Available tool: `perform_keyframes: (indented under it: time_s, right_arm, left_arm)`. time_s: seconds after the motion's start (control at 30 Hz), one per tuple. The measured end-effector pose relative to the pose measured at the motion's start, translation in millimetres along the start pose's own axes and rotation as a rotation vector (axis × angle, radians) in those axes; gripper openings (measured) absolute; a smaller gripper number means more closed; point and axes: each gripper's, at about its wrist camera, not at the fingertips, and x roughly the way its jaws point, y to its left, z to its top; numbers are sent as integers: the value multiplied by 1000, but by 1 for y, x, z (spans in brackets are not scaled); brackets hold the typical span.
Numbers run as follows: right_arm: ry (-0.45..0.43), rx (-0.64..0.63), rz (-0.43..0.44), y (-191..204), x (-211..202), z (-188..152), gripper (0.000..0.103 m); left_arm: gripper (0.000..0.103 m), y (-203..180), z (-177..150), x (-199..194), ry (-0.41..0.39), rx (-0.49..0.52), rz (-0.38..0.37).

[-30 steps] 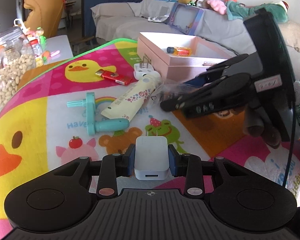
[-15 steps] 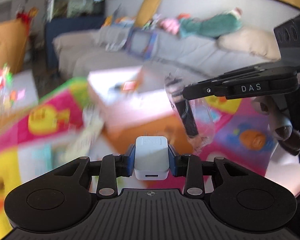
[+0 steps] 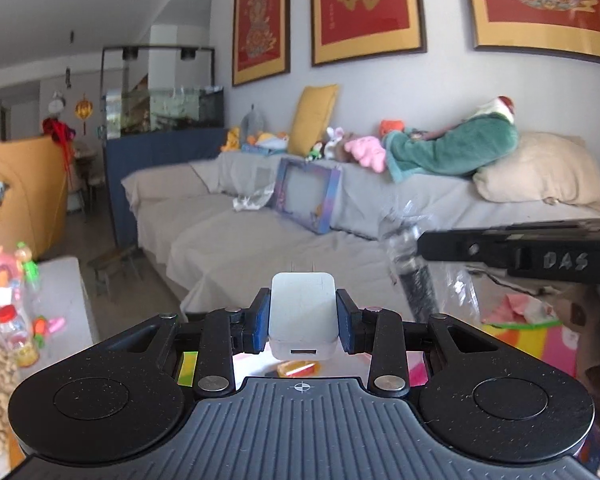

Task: Organize rigid objects
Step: 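Open the right gripper over the pink box while the left drops the charger in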

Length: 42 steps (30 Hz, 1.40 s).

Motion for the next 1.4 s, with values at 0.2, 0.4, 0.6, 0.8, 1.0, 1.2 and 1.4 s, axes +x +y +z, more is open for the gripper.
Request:
perform_keyframes:
  time_s: [0.2,0.4,0.6,0.8,1.0,1.2,1.4]
  right_arm:
    - [175,119,-89,-39,71,-3,21]
    - [170,91,-135,-43,66,-33,43]
    - [141,-3,-156,-18,52,-71,57]
    - [204,-208,-99,25,52,-110,60]
    - [279,-237,3,55,61,-126,60]
    - [353,-230,10,71,62,-149,60]
    - [405,-202,-3,63,60,-171,60]
  left_arm:
    - [36,34,-15,64,179,-163,-22]
    - [36,66,-45,51,185,-191,-29]
    - [36,108,-92,11,233,-224,108]
    - [36,131,-141,-23,325,-238,134]
    - [36,100,-160,-24,354,-40,62]
    - [37,104,-147,2,286,-190,65]
    - [33,133,-126,70,288,-405,87]
